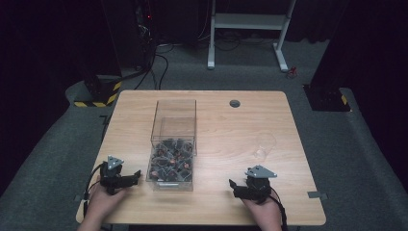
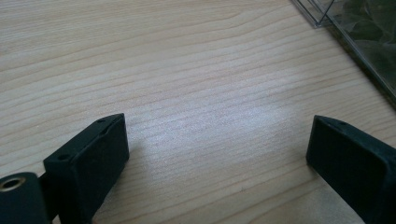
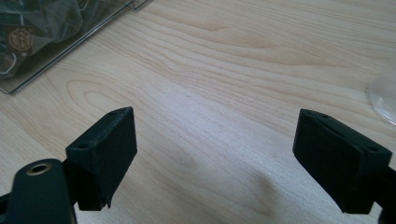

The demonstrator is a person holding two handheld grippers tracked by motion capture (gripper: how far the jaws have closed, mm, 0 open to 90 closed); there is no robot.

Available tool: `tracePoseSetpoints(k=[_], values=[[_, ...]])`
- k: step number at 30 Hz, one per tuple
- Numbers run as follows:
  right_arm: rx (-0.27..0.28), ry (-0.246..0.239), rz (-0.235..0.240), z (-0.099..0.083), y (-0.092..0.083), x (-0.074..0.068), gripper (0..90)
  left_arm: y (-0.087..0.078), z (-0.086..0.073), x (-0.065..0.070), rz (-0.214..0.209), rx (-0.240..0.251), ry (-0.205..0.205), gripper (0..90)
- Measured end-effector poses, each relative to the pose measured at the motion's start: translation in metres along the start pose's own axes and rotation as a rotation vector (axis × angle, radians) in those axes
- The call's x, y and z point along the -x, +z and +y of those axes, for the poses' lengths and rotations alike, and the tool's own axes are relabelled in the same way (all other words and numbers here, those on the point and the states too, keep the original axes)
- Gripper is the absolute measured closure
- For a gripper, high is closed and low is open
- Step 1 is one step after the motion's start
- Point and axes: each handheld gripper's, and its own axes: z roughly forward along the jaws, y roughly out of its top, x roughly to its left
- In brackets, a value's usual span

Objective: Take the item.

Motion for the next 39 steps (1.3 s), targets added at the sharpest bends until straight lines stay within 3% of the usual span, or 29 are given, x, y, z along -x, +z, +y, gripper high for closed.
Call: tracePoseSetpoints(k=[4,11,39], values=[[0.015,0.006,0.009,0.005,0.0,-0.005,14.0,0.0,0.0,0.0,0.0,0.0,0.0,5.9],[0.043,-0.03,0.027,0.014,-0.003,-0.011,14.1,0.0,0.0,0.0,0.0,0.0,0.001,5.9],[0.067,-0.106,0.095,0.048,0.007,-0.037,16.2,0.0,0.0,0.0,0.0,-0.003,0.004,5.9]])
